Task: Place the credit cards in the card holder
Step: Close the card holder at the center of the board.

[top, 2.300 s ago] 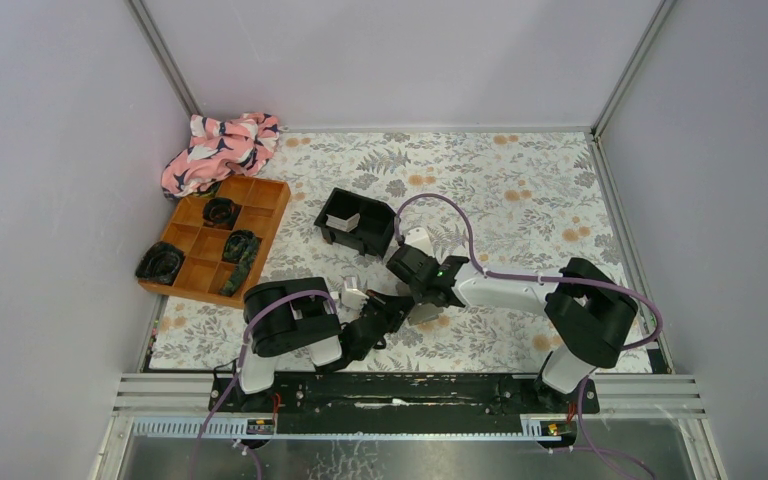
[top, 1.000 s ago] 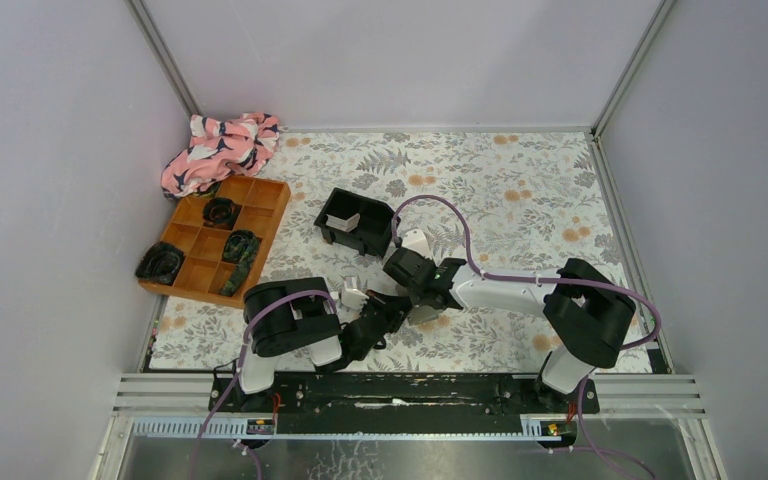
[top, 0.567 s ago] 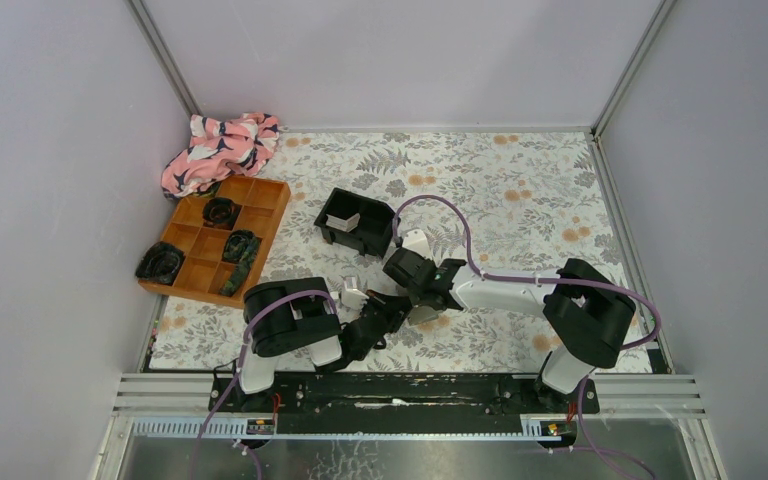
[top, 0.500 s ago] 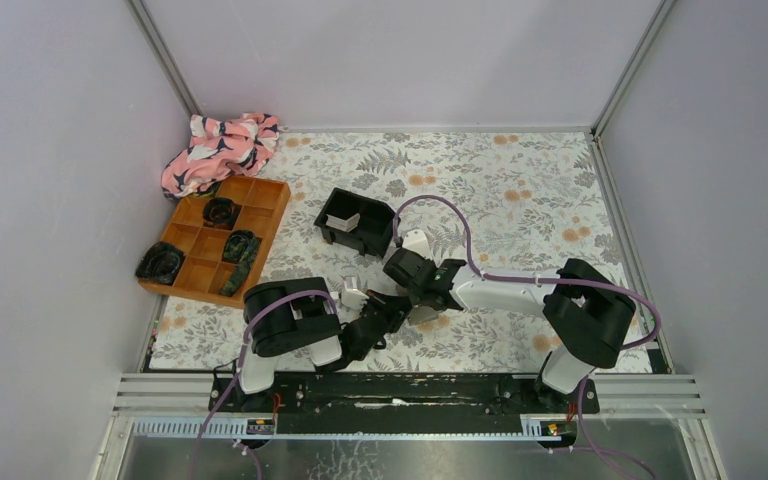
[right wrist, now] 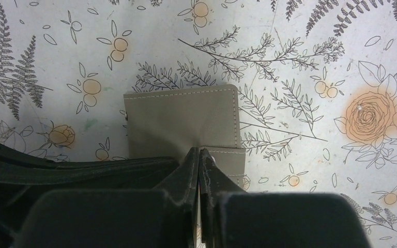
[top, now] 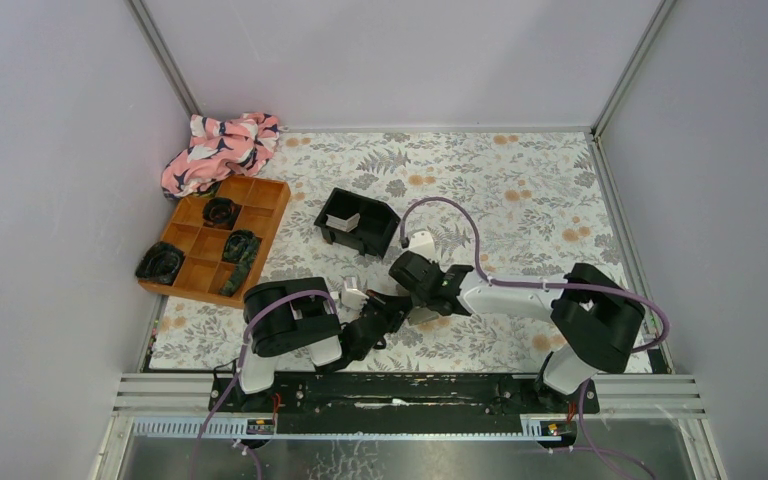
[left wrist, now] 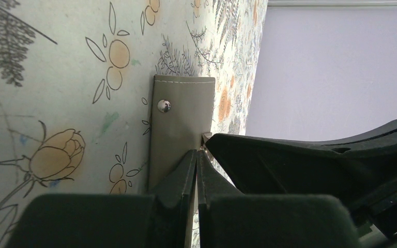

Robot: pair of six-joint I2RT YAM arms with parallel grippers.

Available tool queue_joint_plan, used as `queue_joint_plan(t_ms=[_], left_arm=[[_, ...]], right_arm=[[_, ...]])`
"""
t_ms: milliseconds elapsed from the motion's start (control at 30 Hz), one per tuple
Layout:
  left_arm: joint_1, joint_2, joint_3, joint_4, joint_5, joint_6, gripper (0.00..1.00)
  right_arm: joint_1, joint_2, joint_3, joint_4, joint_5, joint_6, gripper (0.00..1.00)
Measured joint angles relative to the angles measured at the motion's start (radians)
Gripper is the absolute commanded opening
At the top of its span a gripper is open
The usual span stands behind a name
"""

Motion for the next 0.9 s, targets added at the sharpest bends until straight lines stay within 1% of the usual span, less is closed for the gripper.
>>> queue_joint_plan(t_ms=[900], left_arm=[[-0.001, -0.013, 0.000, -0.023, 0.004, 0.001, 0.06]], right_arm=[[0.000, -0.106, -0.183, 0.229, 0.000, 0.072, 0.00]])
